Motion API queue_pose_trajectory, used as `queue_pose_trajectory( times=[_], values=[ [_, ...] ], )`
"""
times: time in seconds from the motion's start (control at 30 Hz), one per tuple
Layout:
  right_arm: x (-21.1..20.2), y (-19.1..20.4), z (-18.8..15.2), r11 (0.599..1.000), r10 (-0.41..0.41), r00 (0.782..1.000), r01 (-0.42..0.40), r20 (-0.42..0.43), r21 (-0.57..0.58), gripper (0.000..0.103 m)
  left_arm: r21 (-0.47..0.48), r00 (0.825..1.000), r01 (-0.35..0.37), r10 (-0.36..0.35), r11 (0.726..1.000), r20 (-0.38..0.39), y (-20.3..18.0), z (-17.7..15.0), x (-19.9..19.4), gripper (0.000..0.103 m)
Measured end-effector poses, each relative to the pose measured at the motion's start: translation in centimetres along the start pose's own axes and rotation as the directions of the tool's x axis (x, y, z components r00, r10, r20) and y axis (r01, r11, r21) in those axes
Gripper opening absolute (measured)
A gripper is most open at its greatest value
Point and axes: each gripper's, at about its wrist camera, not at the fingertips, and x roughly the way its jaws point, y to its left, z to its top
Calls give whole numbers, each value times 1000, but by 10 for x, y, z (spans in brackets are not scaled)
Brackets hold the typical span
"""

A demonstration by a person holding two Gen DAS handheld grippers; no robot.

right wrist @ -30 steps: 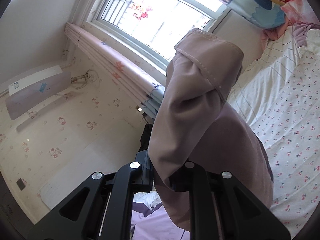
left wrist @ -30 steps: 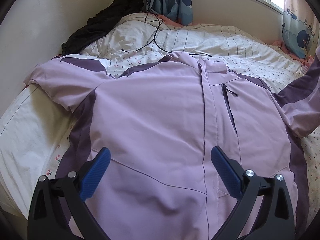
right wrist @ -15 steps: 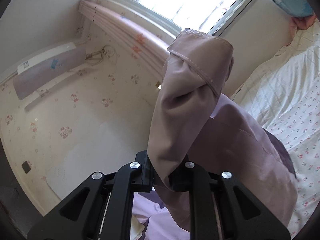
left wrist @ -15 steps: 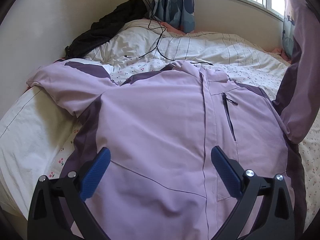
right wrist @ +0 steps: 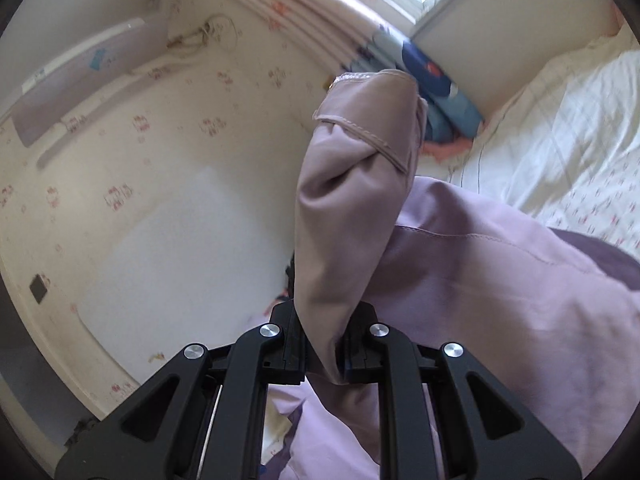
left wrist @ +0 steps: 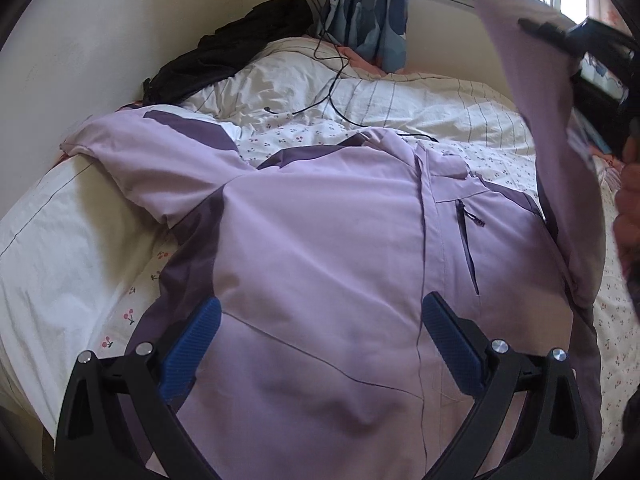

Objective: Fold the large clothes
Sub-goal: 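Carry the sleeve across the jacket front toward the left gripper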

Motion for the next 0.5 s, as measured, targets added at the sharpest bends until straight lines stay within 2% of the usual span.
queue_pose_trajectory(
  times=[0.3, 0.5],
  values=[
    [66, -20, -58, 999, -47, 988, 49, -148, 10, 12, -20, 999, -11, 12, 1000, 38, 11, 1, -11, 97],
    [95, -34, -87, 996, -85, 974, 91, -209, 20, 12, -28, 999, -5, 6, 1000, 50, 12, 2, -15, 97]
  ],
)
